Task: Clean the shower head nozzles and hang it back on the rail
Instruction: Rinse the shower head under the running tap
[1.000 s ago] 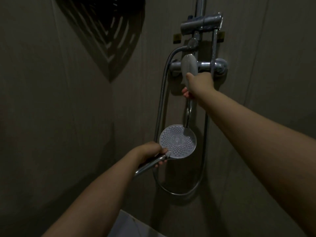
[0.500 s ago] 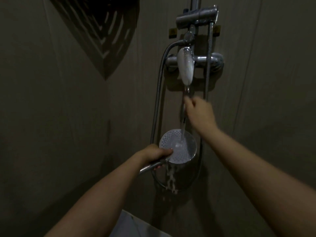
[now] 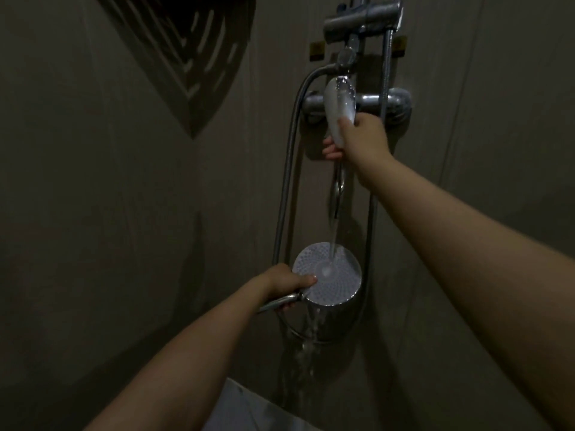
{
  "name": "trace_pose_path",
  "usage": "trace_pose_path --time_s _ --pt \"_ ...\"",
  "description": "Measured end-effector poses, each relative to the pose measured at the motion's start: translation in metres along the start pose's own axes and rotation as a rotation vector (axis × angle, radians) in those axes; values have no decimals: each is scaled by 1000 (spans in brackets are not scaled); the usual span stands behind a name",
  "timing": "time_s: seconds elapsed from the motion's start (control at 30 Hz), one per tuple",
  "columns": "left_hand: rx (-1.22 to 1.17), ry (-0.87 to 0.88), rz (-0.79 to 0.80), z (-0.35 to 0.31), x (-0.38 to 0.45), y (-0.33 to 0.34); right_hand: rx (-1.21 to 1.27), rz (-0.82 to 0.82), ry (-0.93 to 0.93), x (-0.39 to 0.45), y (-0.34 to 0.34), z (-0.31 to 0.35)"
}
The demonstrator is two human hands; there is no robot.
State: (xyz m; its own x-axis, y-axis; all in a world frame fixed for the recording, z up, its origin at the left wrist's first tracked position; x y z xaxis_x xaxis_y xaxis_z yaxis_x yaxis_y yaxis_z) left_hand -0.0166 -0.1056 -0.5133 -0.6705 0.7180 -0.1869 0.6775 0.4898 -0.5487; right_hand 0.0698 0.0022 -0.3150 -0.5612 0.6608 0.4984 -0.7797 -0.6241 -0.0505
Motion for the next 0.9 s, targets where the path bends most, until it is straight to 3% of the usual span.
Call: trace_pose_path --time_s 0.1,0.33,0.63,0.7,0.77,0.83,0.9 --pt "9 -5 27 0 0 0 -19 -17 64 6 2 3" --pt "5 -50 63 9 2 1 -65 -43 -5 8 2 -3" --pt "-4 -36 -8 5 3 2 -36 -60 -87 -13 -11 -24" --pt "58 7 -65 5 7 3 -215 -142 -139 -35 -22 -62" --pt "260 44 -127 3 8 4 -533 -95 -118 -62 -33 -104" --pt "522 70 -175 0 6 4 -843 111 -57 -84 -34 -138" --pt "789 151 -224 -6 1 5 -1081 312 -129 -94 -25 -162"
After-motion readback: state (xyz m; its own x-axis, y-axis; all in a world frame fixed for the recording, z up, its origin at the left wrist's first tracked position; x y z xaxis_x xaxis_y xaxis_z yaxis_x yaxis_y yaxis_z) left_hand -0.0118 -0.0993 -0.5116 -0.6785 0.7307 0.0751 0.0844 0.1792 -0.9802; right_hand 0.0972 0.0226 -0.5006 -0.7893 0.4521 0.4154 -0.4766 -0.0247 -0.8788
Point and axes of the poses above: each hand's wrist, its own x-axis towards the middle knuckle, its own y-axis out of the palm, z = x × y, the point moved 1 cm from there along x, towards the middle knuckle, and after that the axes turned 4 degrees about -z, right-handed, at the moved point
